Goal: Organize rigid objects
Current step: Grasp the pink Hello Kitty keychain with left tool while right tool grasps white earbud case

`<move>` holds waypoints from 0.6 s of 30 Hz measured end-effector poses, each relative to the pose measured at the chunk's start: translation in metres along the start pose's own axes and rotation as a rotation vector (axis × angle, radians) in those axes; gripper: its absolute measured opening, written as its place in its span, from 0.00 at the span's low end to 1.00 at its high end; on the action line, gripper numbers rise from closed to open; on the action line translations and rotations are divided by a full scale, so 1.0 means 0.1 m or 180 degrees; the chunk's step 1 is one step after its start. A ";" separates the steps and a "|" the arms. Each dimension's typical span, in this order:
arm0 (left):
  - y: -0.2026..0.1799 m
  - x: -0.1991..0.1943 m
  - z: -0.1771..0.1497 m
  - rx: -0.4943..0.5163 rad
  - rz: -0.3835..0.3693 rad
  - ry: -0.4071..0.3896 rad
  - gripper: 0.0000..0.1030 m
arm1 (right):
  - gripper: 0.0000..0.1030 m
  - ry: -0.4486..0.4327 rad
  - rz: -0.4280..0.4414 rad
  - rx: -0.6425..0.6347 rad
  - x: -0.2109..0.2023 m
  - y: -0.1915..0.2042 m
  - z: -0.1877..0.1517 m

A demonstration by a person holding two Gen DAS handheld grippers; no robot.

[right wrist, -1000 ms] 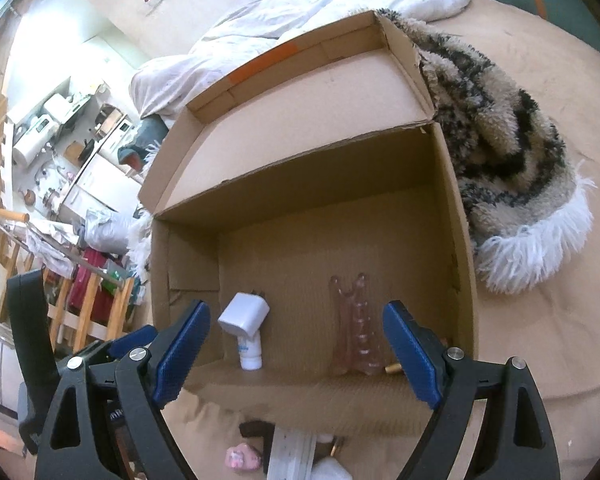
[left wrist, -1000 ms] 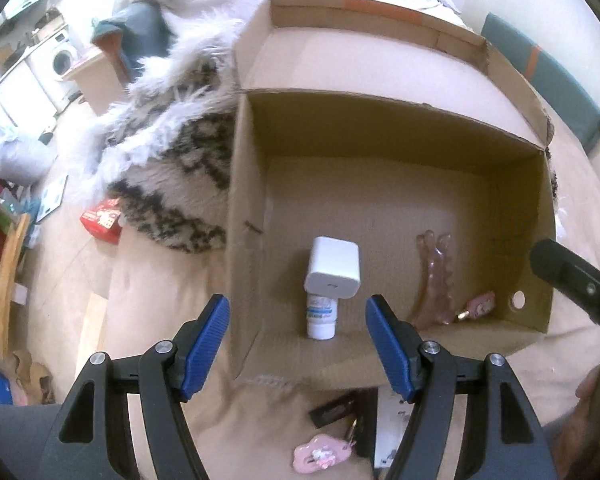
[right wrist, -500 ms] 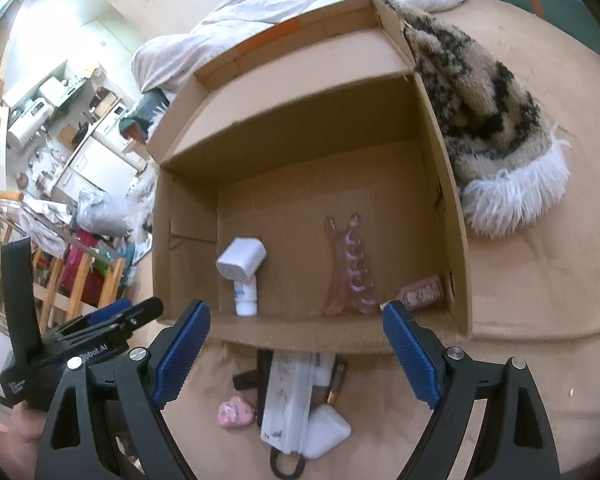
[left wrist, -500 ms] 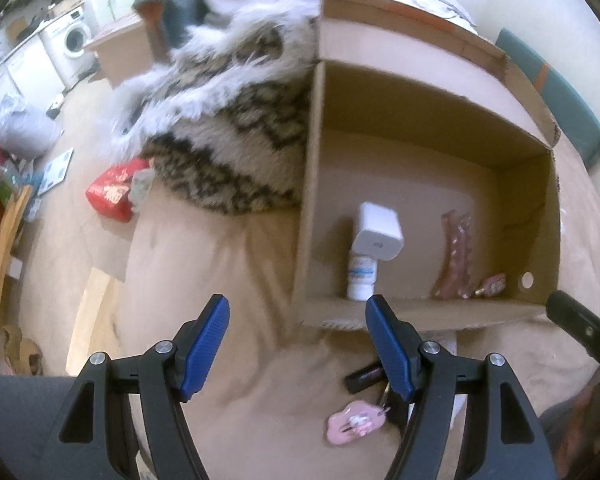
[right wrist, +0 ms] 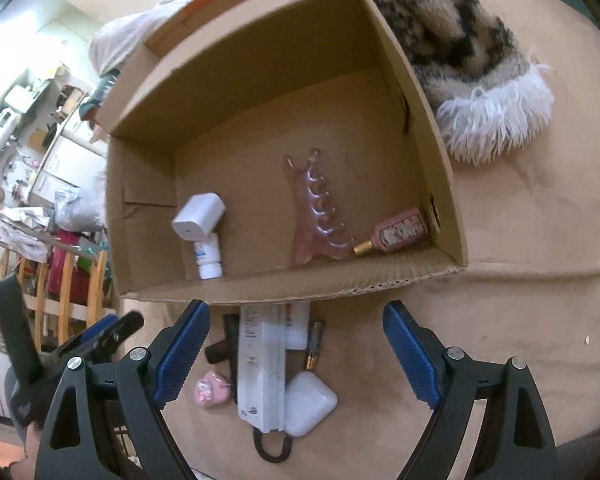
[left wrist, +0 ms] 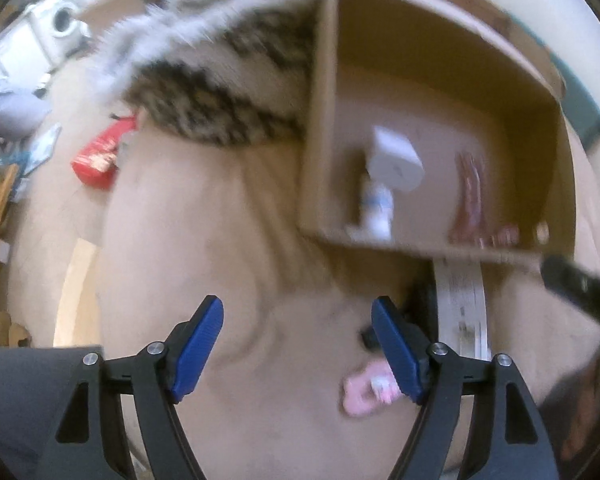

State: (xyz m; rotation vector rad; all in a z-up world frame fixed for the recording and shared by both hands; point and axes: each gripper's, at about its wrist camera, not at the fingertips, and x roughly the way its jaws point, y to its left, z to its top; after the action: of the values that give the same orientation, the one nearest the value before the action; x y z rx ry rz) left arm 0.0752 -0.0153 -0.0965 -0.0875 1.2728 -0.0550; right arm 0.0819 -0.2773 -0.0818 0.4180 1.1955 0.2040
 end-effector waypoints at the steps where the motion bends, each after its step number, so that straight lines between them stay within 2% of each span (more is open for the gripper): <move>1: -0.04 0.03 -0.05 0.0029 -0.0050 0.0060 0.72 | 0.91 0.0012 -0.0013 -0.0004 0.02 0.00 0.00; 7: -0.29 0.27 -0.31 0.0126 -0.0324 0.0432 0.72 | 0.91 0.0105 -0.0070 -0.0053 0.11 0.02 -0.02; 11: -0.44 0.37 -0.40 0.0311 -0.0289 0.0533 0.72 | 0.91 0.0264 -0.0063 -0.0048 0.15 0.02 -0.09; 12: -0.47 0.40 -0.42 0.0356 -0.0257 0.0558 0.68 | 0.91 0.0339 -0.0069 -0.0025 0.17 -0.01 -0.12; 13: -0.49 0.44 -0.45 0.0397 -0.0224 0.0579 0.55 | 0.91 0.0414 -0.0095 0.0003 0.19 -0.04 -0.15; 14: -0.52 0.47 -0.48 0.0464 -0.0186 0.0577 0.48 | 0.91 0.0520 -0.0150 0.0039 0.23 -0.09 -0.21; 16: -0.58 0.48 -0.50 0.0569 -0.0112 0.0541 0.40 | 0.91 0.0711 -0.0302 0.0043 0.32 -0.15 -0.31; 18: -0.59 0.46 -0.50 0.0600 -0.0099 0.0505 0.31 | 0.90 0.0787 -0.0402 -0.0087 0.34 -0.13 -0.37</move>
State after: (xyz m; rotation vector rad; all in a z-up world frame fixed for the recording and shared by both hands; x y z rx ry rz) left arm 0.0418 -0.0801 -0.1491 0.0607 1.4186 -0.2117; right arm 0.0589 -0.2690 -0.1281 0.2975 1.4555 0.1658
